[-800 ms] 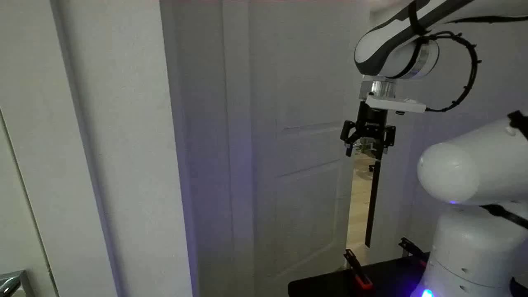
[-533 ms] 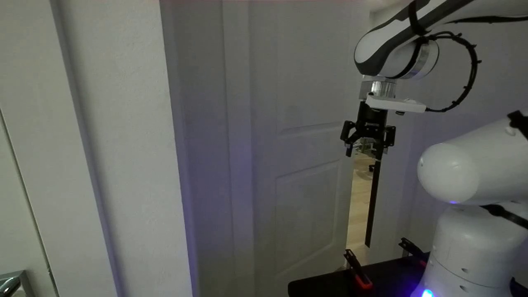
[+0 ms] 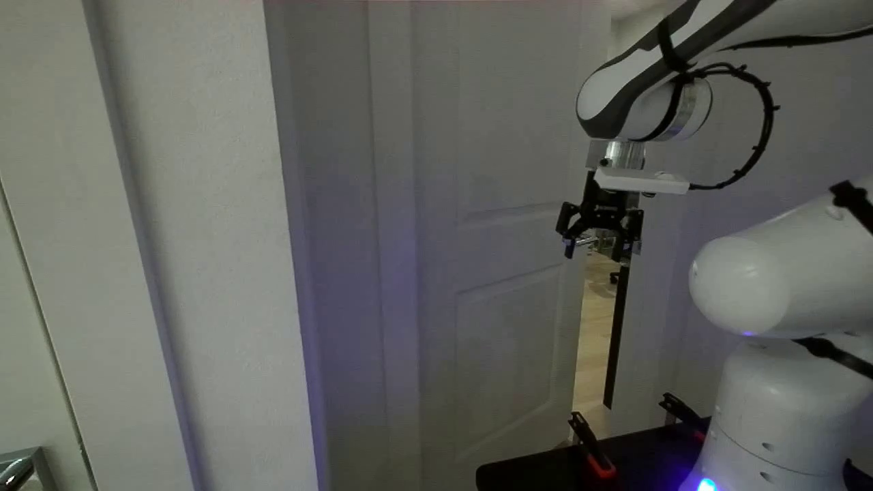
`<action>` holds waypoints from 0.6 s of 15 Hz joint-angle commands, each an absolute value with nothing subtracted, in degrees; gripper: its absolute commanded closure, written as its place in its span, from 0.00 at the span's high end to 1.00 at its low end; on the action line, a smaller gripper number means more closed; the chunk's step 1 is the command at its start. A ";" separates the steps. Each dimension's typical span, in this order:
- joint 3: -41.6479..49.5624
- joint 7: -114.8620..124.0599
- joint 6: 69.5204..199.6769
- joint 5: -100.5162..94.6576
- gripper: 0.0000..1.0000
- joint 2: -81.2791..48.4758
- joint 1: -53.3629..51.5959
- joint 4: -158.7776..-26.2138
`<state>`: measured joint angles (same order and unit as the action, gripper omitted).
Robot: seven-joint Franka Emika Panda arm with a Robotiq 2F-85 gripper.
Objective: Close the door
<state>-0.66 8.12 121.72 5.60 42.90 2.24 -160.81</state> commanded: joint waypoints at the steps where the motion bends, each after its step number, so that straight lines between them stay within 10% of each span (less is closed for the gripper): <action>1: -4.30 13.51 134.22 3.02 1.00 32.70 4.73 -159.12; 9: -11.64 38.37 154.48 -5.22 1.00 17.12 14.65 -152.96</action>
